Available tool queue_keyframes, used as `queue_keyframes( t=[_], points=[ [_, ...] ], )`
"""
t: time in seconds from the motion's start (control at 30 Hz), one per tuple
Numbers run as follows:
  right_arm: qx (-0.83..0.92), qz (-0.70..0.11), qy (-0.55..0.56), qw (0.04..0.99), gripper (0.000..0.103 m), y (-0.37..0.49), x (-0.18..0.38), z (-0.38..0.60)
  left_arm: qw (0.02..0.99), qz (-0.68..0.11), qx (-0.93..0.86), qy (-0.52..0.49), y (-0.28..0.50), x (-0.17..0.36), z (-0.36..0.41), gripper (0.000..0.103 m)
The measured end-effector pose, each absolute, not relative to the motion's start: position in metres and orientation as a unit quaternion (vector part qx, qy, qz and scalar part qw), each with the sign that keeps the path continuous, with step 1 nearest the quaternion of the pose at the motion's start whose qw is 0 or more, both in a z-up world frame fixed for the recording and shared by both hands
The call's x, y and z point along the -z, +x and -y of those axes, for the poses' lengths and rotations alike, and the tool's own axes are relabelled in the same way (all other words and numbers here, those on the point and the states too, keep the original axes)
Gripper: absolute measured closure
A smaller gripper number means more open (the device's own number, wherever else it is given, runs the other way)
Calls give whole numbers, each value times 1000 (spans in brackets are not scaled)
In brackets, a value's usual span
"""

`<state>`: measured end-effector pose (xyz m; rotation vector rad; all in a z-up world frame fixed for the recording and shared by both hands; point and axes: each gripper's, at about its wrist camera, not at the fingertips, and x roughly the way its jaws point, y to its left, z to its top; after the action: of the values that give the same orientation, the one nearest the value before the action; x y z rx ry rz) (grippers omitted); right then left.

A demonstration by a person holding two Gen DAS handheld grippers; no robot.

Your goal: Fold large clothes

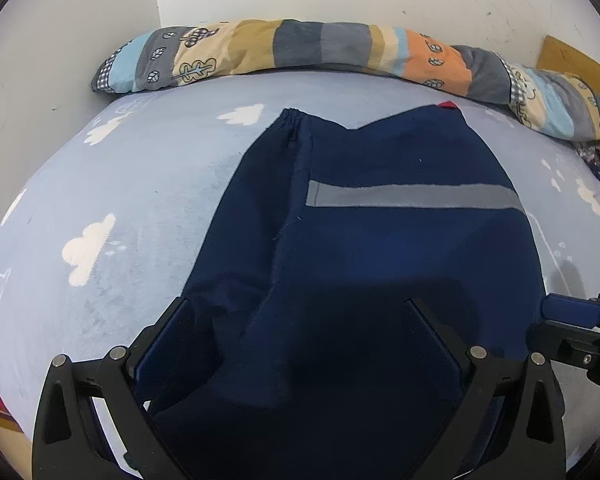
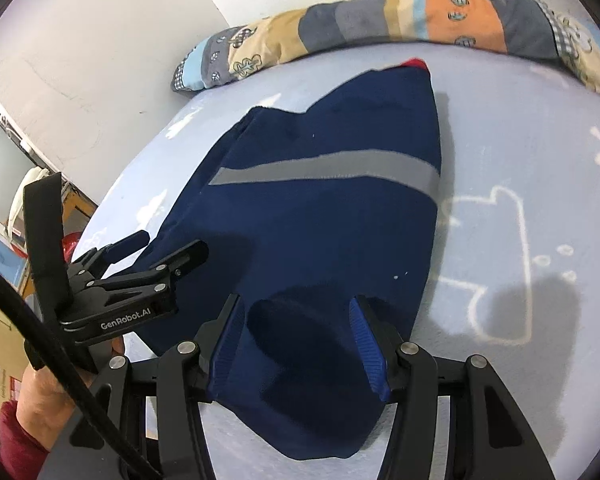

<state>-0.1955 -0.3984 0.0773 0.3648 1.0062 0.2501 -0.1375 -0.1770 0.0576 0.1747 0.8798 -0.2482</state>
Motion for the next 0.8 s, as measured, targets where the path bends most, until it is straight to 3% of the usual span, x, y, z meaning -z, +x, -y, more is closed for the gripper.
queue_keyframes(
  t=[0.33,0.4,0.57,0.8],
  points=[
    [-123,-486,191,844,43,-194,-69,401,869,-466,145,77,-127,-45,177,0],
    [-126,-482,202,843,43,-194,-74,406,866,-466,174,44,-121,-57,166,0],
    [-99,-449,255,850,29,-191,-87,446,872,-453,179,-43,-97,-85,109,0],
    [-89,-460,351,811,24,-183,-64,485,751,-563,237,-251,-48,-26,55,0]
  ],
)
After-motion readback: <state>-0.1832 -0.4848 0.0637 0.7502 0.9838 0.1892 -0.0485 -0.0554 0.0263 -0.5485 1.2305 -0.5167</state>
